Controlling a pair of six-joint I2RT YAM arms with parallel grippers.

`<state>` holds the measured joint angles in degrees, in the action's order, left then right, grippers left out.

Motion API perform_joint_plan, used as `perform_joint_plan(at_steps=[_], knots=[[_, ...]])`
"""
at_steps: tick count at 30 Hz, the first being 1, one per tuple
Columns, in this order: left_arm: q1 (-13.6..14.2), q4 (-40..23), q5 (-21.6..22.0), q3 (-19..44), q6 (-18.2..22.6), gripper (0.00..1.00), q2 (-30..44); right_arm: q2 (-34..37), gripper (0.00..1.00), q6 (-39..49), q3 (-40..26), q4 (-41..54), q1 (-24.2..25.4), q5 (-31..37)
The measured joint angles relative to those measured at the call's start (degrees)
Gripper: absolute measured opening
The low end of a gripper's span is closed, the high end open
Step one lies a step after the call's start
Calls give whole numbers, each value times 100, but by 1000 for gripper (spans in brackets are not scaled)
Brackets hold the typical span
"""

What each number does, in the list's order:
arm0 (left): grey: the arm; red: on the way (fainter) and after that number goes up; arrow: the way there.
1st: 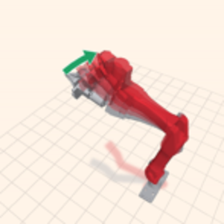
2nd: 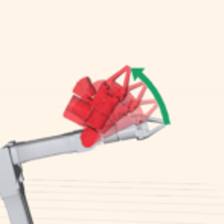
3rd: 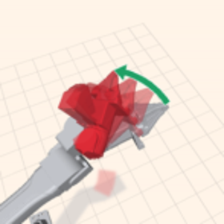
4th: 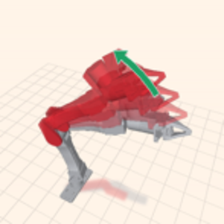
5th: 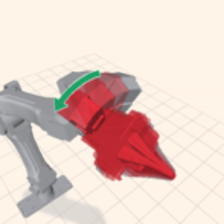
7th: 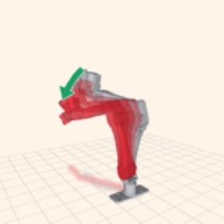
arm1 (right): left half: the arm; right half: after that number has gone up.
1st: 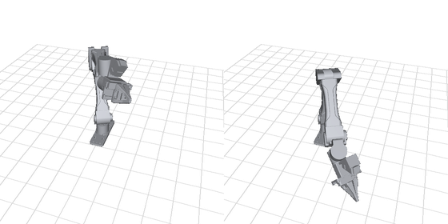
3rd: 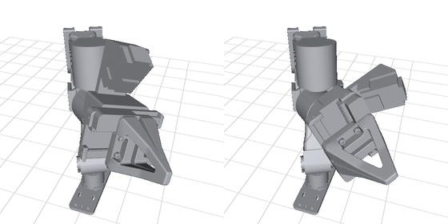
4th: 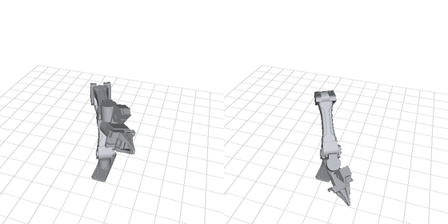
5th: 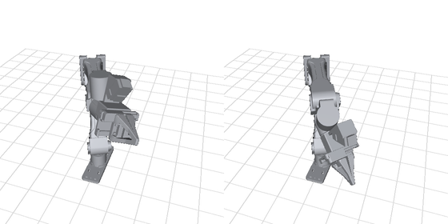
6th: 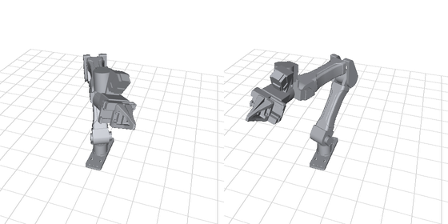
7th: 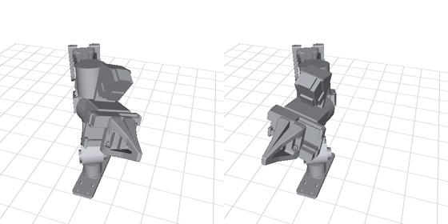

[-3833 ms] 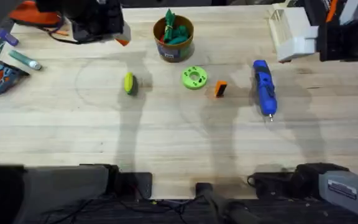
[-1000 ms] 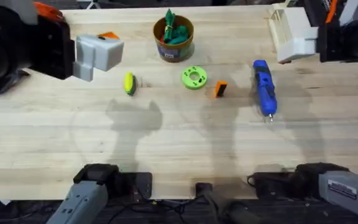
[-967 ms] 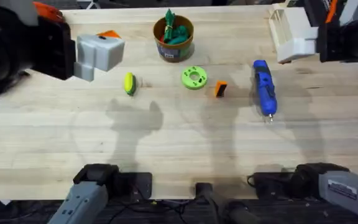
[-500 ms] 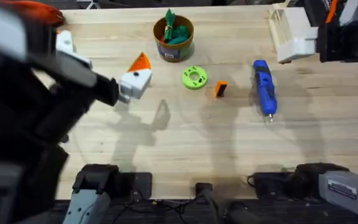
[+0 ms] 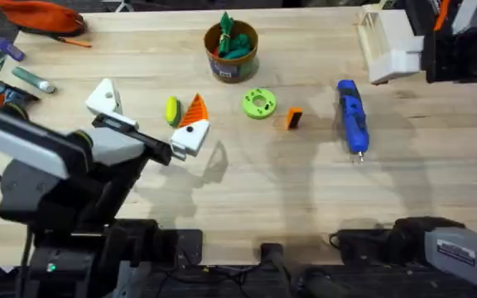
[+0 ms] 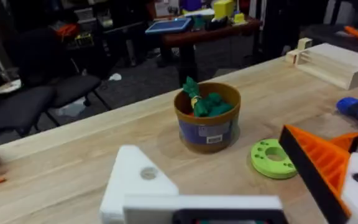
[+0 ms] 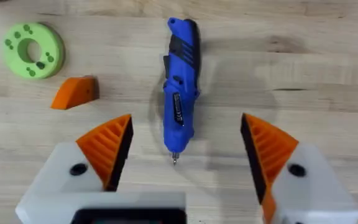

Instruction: Pick up the gripper from the table and insert it into the empty holder that is missing its gripper. Then pick up a screw, insert it into the mounting hole, and use the screwdriver to tighten it. Finally, clean up the table by picking up the vegetable and placing it into the bucket.

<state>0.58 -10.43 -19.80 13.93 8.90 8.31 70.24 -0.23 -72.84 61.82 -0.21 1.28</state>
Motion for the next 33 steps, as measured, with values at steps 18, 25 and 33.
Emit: perform_joint_plan(at_steps=[18,25,33], knots=[[-20,1501,-734,-1357,-286,986,-802,0,992,0,0,0,0,0],[-20,1932,-1146,-1357,-1034,986,-799,0,992,0,0,0,0,0],[-20,1928,-2682,-1357,-1513,987,-800,0,992,0,0,0,0,0]])
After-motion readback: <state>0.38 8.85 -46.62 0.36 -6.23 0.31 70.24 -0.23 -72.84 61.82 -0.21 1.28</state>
